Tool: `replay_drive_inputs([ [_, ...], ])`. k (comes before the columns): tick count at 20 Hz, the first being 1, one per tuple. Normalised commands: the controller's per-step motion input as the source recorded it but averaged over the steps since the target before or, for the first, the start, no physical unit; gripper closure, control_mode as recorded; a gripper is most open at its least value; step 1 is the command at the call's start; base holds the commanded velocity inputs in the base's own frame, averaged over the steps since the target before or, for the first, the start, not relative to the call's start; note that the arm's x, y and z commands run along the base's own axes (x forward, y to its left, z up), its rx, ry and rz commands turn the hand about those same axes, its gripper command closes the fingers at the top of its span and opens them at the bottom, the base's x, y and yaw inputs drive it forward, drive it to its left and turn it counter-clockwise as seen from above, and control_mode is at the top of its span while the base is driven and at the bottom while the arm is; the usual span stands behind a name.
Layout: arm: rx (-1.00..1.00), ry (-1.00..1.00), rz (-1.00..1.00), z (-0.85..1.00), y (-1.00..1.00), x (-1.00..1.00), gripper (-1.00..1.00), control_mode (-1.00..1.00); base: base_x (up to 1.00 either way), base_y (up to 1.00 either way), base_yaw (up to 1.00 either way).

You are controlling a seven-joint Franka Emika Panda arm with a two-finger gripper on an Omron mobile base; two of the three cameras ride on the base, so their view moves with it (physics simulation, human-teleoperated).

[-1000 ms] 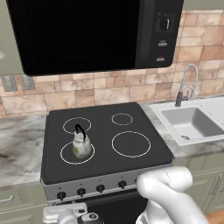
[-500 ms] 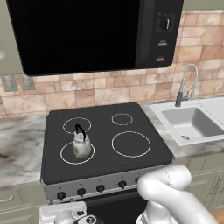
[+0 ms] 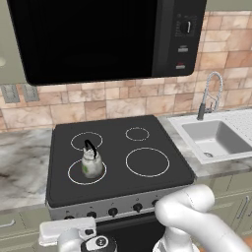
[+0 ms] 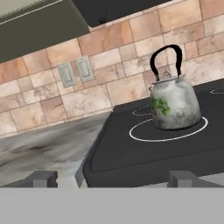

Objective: The kettle is done boiling. Turn off the stove, then wait for 300 timesteps before moving the kettle to the dining table.

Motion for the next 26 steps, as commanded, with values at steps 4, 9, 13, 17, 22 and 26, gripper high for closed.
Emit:
replay_drive_inputs([
  [4,0.01,0.00,0.00,0.56,-0.03,0.00,-1.00,-1.00,0.00,0.00,0.00],
  [9,0.01,0.00,0.00,0.53,-0.07,0.00,-1.00,-1.00,0.00,0.00,0.00],
  [13,0.00,0.00,0.00,0.44,-0.08,0.00,-1.00,-1.00,0.00,0.00,0.00],
  [17,0.00,0.04,0.00,0.39,-0.08,0.00,-1.00,-1.00,0.00,0.00,0.00],
  [22,0.00,0.04,0.00,0.38,-0.11,0.00,-1.00,-1.00,0.00,0.00,0.00],
  [26,0.00,0.06,0.00,0.39,-0.14,-0.02,-1.00,-1.00,0.00,0.00,0.00],
])
